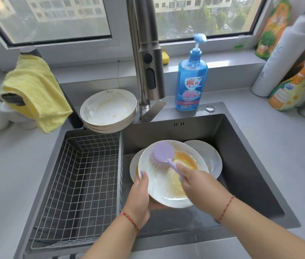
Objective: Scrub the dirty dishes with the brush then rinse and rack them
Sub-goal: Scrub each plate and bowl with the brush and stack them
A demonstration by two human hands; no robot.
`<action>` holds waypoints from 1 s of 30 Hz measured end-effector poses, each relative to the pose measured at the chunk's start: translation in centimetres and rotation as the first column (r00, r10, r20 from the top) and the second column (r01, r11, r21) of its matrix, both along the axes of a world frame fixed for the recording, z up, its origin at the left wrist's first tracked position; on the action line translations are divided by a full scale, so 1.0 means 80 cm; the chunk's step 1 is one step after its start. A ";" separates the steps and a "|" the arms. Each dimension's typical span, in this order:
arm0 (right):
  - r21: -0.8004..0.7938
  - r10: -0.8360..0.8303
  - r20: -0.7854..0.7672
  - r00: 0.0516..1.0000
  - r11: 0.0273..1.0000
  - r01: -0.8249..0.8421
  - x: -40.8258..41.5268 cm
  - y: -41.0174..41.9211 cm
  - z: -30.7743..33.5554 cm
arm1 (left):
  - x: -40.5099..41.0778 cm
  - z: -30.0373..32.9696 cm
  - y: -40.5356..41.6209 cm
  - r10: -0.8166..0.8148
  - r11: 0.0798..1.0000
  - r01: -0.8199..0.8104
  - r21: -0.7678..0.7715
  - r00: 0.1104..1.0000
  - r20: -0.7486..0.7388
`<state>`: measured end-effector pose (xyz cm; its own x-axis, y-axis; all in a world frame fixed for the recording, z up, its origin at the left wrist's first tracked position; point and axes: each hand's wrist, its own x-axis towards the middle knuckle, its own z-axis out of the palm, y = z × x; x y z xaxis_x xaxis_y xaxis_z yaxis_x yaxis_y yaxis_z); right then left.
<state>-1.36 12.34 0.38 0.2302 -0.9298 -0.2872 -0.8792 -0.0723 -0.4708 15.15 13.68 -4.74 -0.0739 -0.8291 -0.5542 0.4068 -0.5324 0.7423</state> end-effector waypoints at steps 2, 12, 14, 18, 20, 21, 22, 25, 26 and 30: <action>0.046 0.066 0.077 0.995 0.997 -0.069 0.010 0.014 0.006 | 0.003 0.001 -0.002 -0.017 0.999 0.017 -0.027 1.000 0.015; -0.117 -0.170 -0.168 0.971 0.982 0.151 -0.005 0.006 0.001 | 0.007 0.012 -0.003 -0.018 1.000 0.017 -0.019 0.999 -0.032; -0.105 -0.148 -0.153 0.977 0.986 0.133 0.008 0.013 0.003 | 0.006 0.012 -0.003 -0.033 0.999 0.033 -0.017 0.999 -0.033; 0.059 0.003 0.032 0.999 0.998 -0.005 0.020 0.031 0.019 | 0.005 0.011 -0.001 -0.064 0.998 0.064 -0.008 0.998 -0.004; 0.060 0.039 0.065 0.997 0.997 -0.043 0.026 0.037 0.027 | 0.007 0.011 -0.001 -0.057 0.998 0.057 -0.017 0.998 -0.002; 0.046 0.031 0.045 0.998 0.998 -0.033 0.027 0.035 0.027 | 0.007 0.011 0.000 -0.055 0.998 0.055 -0.026 0.998 -0.006; 0.024 0.004 0.006 1.000 1.000 -0.004 0.025 0.031 0.025 | 0.008 0.012 0.000 -0.053 0.998 0.052 -0.031 0.999 -0.006; -0.126 -0.121 -0.154 0.981 0.987 0.102 0.012 0.018 0.016 | 0.012 0.014 0.000 -0.042 0.999 0.041 -0.032 0.999 -0.023; -0.160 -0.151 -0.195 0.969 0.980 0.120 0.009 0.017 0.016 | 0.013 0.013 0.000 -0.041 0.999 0.040 -0.035 0.999 -0.031; -0.162 -0.083 -0.222 0.971 0.986 0.047 0.021 0.026 0.017 | 0.013 0.016 -0.001 -0.064 0.997 0.063 -0.053 0.998 -0.024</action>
<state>0.29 14.42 1.74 0.1129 -0.9779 -0.1761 -0.9670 -0.0674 -0.2457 16.23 13.56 -3.43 -0.1407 -0.8499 -0.5078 0.3926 -0.5188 0.7594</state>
